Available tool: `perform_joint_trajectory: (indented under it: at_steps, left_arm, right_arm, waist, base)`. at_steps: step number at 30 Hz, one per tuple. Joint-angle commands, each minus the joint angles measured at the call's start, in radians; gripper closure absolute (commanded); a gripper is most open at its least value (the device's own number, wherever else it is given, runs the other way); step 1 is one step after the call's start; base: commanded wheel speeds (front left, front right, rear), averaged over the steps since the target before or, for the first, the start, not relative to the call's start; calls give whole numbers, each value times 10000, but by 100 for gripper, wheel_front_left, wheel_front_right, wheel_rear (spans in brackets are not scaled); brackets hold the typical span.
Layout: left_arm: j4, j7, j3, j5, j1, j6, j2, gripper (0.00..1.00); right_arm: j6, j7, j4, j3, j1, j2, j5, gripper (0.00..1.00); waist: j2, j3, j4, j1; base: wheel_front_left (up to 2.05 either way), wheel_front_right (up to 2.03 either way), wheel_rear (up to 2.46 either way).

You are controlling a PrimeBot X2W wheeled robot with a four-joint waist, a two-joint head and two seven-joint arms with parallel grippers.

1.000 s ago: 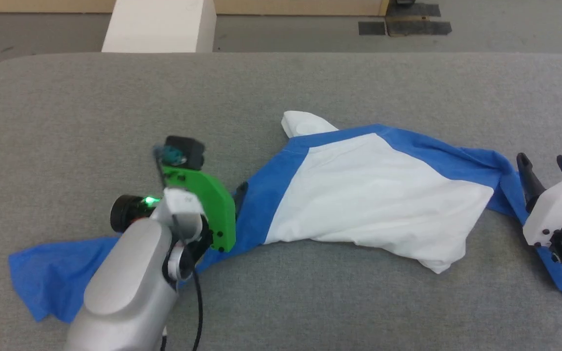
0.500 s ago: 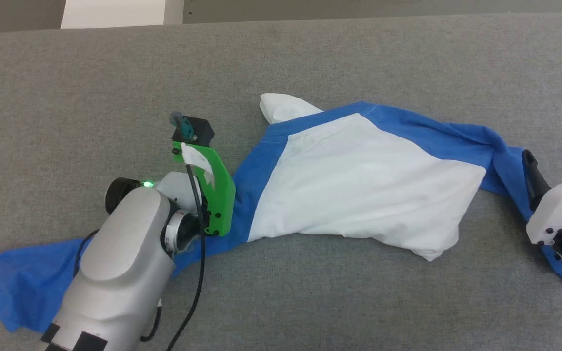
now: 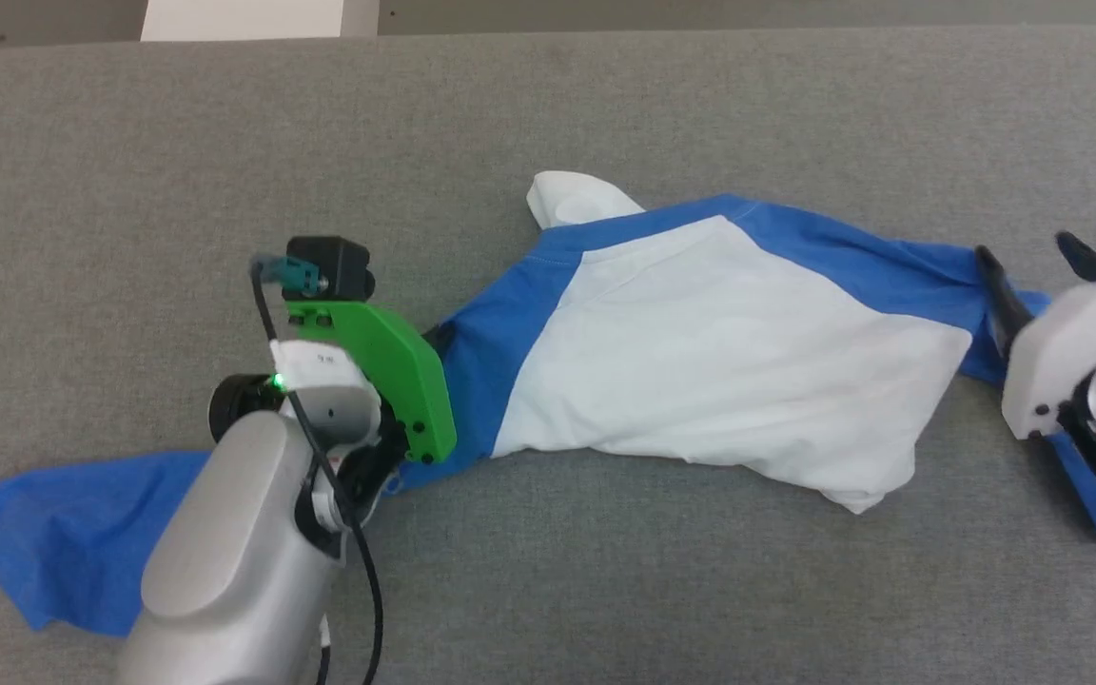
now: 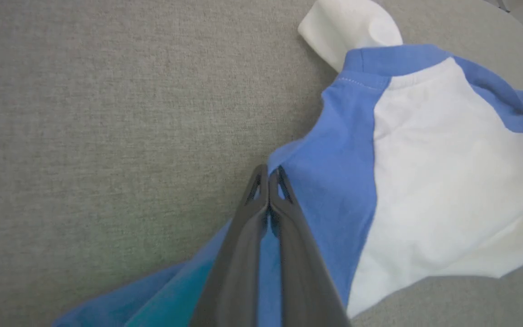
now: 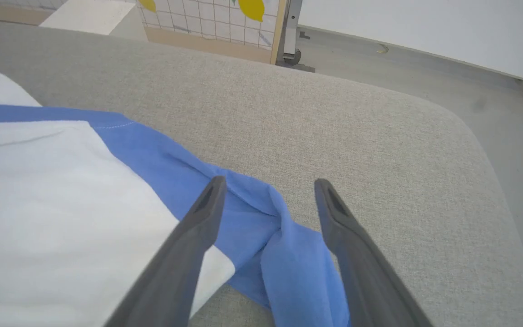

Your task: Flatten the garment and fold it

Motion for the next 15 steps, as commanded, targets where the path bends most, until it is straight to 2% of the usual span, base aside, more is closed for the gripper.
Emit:
perform_joint_trajectory:
  at_steps: [1,7,15]
  left_arm:
    - [-206,-82,28,-46,151,72,10,100]
    - [-741,-86,-46,-9,270,199,-14,100]
    - [-1056,-176,-144,102,142,268,-48,100]
  right_arm:
    - [-13,227,76,431,-340,-317,8,0]
    - [-13,1311,1014,2389,-1526,-1436,140,0]
    - [-13,1807,2348,4001,-2647,-1891,166,0]
  waist:
    - [0,170,115,0]
    - [0,564,305,0]
    - [0,1019,540,0]
  base:
    - [0,0,0]
    - [0,0,0]
    - [0,0,0]
